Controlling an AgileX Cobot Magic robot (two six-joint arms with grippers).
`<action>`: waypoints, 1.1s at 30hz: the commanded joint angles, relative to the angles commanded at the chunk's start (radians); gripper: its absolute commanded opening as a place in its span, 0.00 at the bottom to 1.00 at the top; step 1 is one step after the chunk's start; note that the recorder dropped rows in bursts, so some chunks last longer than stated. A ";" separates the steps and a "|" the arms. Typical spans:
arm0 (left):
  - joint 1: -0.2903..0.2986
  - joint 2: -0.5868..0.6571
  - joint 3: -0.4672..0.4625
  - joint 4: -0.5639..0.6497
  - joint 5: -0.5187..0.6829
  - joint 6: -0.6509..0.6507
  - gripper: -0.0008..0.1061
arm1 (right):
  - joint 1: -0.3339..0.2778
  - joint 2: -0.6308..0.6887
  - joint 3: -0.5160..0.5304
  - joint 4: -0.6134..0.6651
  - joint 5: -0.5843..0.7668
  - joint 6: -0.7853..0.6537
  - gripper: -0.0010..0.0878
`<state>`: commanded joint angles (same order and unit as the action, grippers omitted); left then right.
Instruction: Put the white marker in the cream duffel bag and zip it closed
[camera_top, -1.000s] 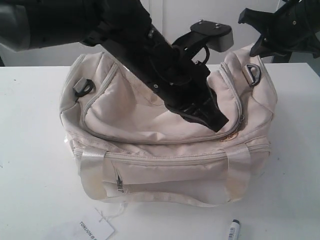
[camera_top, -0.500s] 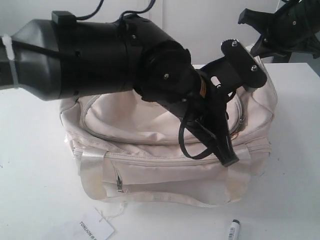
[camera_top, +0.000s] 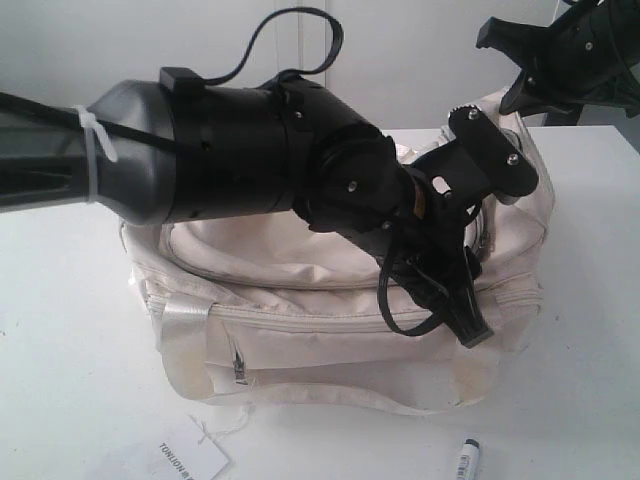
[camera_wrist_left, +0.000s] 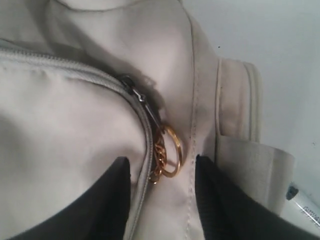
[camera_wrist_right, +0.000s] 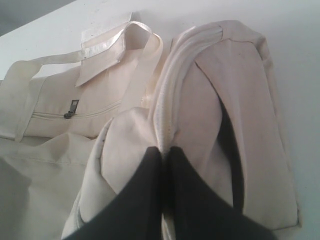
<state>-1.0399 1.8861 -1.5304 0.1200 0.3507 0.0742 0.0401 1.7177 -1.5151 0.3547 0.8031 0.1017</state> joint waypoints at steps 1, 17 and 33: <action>0.000 0.003 0.000 0.000 -0.006 0.000 0.45 | 0.000 0.000 0.000 0.000 0.000 0.000 0.01; 0.002 0.009 0.000 0.157 -0.018 0.008 0.40 | 0.000 0.000 0.000 0.000 0.002 -0.003 0.01; 0.002 0.012 0.000 0.064 -0.060 -0.016 0.40 | 0.000 0.000 0.000 0.000 0.002 -0.003 0.01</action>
<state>-1.0380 1.8977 -1.5304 0.1839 0.2903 0.0584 0.0401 1.7177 -1.5151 0.3547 0.8051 0.0991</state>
